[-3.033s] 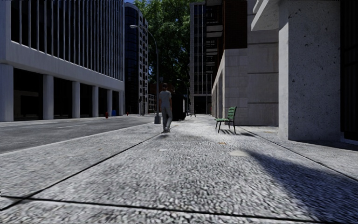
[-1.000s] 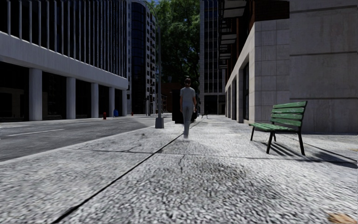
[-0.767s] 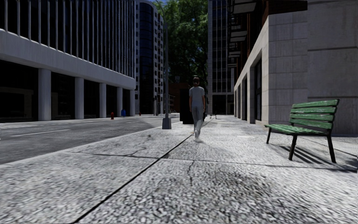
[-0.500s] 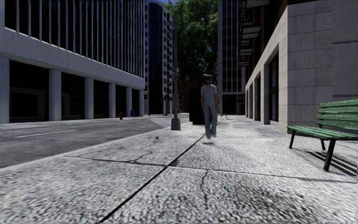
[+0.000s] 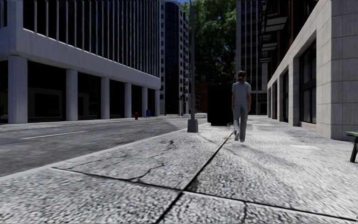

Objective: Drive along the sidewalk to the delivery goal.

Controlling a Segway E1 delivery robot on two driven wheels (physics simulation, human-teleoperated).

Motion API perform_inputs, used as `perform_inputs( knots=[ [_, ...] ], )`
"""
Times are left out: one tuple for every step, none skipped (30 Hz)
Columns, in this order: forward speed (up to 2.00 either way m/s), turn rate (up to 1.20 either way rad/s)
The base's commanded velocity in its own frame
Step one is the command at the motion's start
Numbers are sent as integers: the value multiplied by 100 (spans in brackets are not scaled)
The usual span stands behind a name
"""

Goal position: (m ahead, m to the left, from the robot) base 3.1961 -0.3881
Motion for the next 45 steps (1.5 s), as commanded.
perform_inputs(
  knots=[
    [168, 0],
    [168, 0],
    [168, 0],
    [168, 0],
    [168, 0],
    [168, 0],
    [168, 0],
    [168, 0],
    [166, 0],
    [166, 0],
    [166, 0],
    [165, 0],
    [165, 0],
    [164, 0],
    [164, 23],
    [164, 34],
    [164, 34],
    [168, 37],
    [172, 38],
    [172, 38],
    [177, 38],
    [178, 38],
    [179, 38],
    [179, 38],
    [179, 38],
    [179, 38],
    [179, 38],
    [179, 38],
    [179, 38],
    [179, 36],
    [179, 0],
    [179, 0],
    [178, 0],
    [177, 0],
    [173, 0],
    [173, 0],
    [169, 0],
    [167, 0],
    [165, 0],
    [165, 0],
    [163, 0],
    [154, 0],
    [148, 0],
    [148, 0],
    [143, 0]
  ],
)
